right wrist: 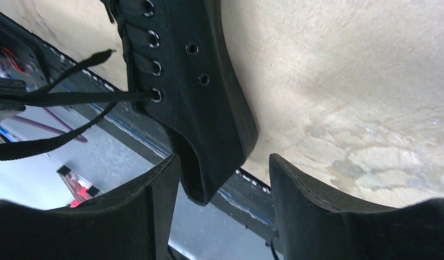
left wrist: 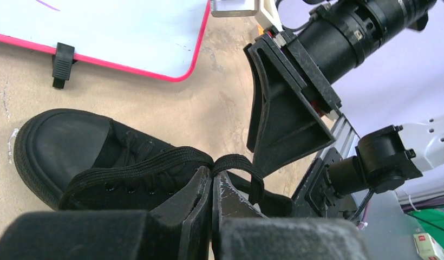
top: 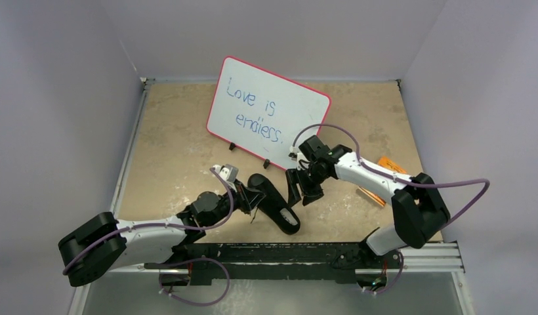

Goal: Tie the shoes

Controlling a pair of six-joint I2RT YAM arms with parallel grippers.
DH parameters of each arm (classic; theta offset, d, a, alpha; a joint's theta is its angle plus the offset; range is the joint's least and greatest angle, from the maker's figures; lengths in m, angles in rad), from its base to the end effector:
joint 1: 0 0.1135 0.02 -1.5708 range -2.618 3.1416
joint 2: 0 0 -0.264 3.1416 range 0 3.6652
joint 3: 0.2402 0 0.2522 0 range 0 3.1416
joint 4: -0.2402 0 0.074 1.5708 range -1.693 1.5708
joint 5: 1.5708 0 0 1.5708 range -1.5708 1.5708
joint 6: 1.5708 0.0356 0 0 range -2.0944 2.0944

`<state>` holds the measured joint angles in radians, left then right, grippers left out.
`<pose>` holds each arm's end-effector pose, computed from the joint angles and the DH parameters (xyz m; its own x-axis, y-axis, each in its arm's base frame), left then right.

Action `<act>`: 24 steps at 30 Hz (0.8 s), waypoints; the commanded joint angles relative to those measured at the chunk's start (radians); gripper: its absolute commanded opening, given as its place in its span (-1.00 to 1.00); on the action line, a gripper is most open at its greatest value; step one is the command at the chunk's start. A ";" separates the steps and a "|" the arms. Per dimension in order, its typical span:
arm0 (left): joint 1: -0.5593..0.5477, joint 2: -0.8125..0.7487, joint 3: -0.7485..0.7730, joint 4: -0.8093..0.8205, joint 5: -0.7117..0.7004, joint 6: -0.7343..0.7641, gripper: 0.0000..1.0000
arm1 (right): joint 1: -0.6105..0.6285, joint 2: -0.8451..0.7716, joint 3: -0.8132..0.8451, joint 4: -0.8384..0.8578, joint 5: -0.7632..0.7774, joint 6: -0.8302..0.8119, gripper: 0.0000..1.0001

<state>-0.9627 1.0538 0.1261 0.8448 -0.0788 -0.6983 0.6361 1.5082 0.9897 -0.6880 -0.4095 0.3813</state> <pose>0.1129 -0.1572 0.1739 -0.5334 -0.3555 -0.7675 0.5620 0.5292 -0.6357 0.2200 0.1801 0.2080 -0.9429 -0.2720 -0.1923 -0.3320 0.8133 0.4779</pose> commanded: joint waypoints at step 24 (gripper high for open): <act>0.004 0.002 0.238 -0.432 -0.238 -0.280 -1.00 | 0.126 -0.139 -0.115 0.437 0.241 0.248 0.06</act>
<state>-0.9623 1.0657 0.2848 0.4976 -0.3035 -0.9085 0.7650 1.4906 0.8215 -0.1902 -0.2668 0.6910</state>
